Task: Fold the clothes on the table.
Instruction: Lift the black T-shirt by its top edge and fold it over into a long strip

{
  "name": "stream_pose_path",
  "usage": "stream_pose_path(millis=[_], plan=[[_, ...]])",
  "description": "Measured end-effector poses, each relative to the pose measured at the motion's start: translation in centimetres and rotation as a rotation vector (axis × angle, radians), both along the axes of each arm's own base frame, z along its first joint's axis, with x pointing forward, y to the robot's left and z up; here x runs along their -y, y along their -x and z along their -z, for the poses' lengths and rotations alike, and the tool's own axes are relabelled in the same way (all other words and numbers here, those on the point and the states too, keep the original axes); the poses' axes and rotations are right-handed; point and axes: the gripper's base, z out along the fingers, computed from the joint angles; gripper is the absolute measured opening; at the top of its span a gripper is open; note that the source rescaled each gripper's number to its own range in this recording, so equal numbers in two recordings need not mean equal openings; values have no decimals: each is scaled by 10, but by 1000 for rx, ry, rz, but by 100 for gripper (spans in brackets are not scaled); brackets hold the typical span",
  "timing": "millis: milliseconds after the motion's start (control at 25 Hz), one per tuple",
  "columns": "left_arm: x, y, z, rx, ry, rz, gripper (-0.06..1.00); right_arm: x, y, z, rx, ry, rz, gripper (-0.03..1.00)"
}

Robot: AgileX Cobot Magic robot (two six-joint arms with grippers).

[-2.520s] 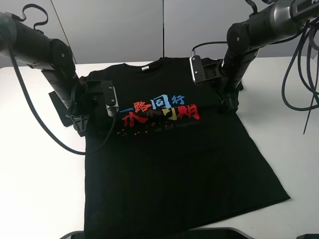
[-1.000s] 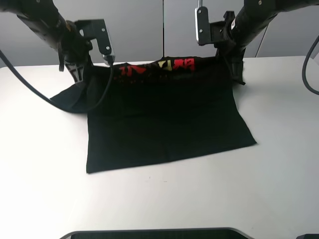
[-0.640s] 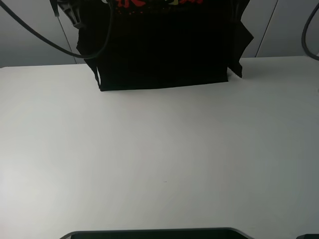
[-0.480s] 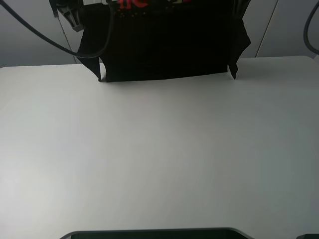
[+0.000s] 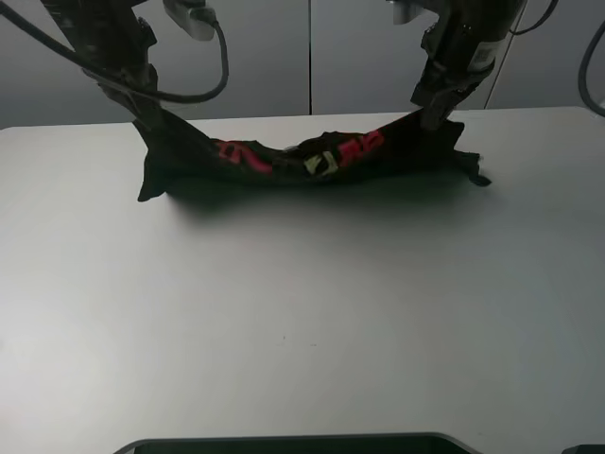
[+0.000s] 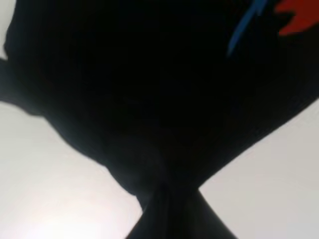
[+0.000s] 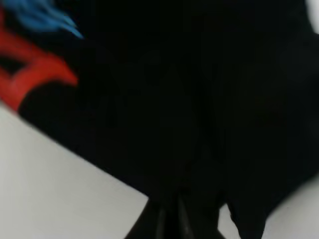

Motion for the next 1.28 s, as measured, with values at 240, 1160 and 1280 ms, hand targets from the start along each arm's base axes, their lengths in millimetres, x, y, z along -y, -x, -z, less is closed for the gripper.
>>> stream_pose_path(millis=[240, 1160, 1280], plan=[[-2, 19, 51, -198, -24, -10, 0, 11, 42, 58, -236, 50, 3, 0], [-11, 1, 138, 67, -134, 96, 0, 15, 15, 91, 300, 46, -113, 0], [-8, -9, 136, 185, -107, 103, 0, 14, 7, 88, 400, 43, -142, 0]])
